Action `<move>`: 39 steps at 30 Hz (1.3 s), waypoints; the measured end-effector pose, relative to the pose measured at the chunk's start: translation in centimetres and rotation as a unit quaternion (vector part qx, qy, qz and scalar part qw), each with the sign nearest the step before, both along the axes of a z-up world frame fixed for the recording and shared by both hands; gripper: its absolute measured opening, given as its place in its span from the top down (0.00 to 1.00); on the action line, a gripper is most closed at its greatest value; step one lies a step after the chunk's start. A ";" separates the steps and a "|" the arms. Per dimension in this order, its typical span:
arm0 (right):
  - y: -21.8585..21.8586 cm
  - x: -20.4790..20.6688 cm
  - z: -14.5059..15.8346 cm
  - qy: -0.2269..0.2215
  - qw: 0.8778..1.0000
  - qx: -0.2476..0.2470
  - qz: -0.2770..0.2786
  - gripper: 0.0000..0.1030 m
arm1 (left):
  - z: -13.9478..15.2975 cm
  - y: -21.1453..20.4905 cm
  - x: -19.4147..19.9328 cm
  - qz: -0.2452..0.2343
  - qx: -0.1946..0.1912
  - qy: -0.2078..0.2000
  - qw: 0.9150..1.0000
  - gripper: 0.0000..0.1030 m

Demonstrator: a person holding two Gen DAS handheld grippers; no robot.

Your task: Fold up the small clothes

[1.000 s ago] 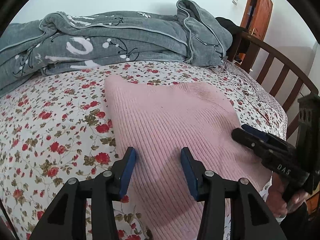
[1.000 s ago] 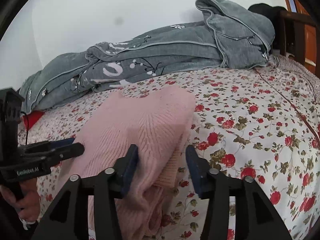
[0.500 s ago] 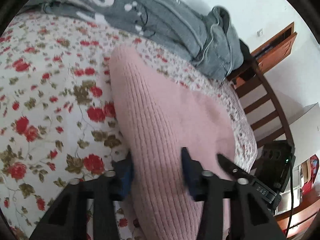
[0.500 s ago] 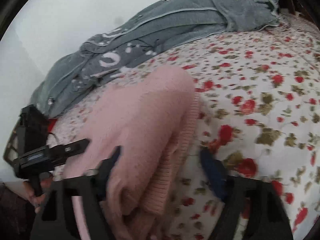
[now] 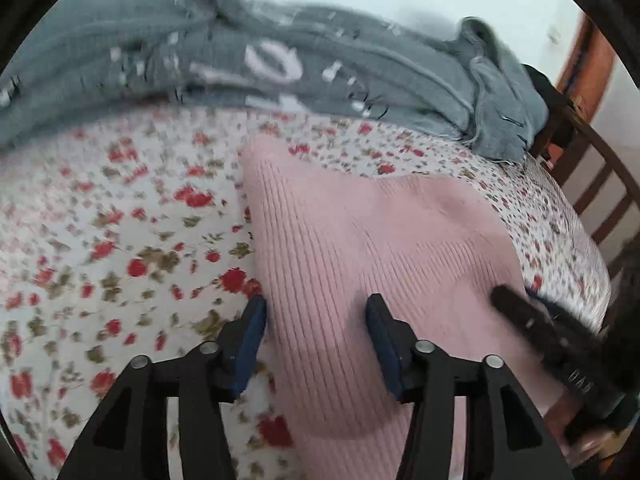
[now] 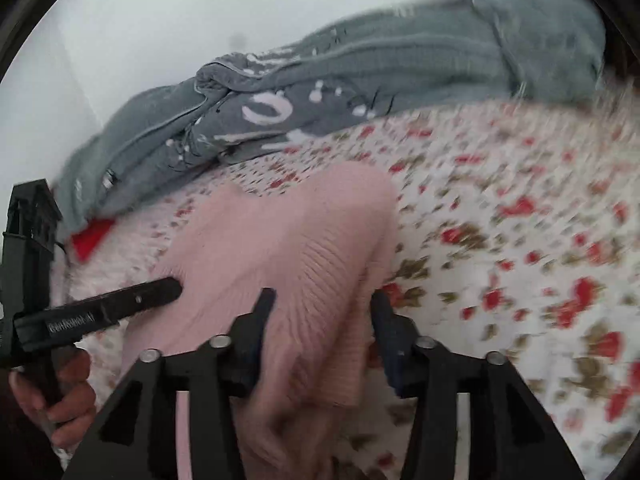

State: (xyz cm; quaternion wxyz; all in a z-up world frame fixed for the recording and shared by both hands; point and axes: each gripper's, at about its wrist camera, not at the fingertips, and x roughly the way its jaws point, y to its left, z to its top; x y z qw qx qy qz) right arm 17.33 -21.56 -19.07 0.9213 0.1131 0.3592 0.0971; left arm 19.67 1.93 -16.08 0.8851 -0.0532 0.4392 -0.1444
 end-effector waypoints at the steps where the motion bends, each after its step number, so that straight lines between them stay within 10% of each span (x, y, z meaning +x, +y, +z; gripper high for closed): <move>1: 0.3 -1.0 0.6 -0.013 1.000 -0.025 -0.005 0.52 | 0.5 0.2 -1.0 0.001 0.005 -0.008 1.000 0.44; 6: 1.0 -5.5 3.2 -0.051 0.992 -0.113 -0.020 0.52 | 3.3 0.1 -5.5 0.009 0.022 -0.036 0.999 0.43; 22: -1.3 -18.8 9.4 -0.046 0.993 -0.094 -0.057 0.30 | 11.4 -0.5 -19.6 0.049 0.036 -0.104 0.993 0.22; 29: -1.0 -22.4 11.4 -0.083 0.986 -0.128 -0.068 0.04 | 13.2 -0.6 -22.2 0.065 0.053 -0.125 0.989 0.15; 39: -1.0 -24.2 12.1 -0.085 0.986 -0.128 -0.069 0.02 | 13.4 -1.4 -23.6 0.068 0.058 -0.129 0.988 0.13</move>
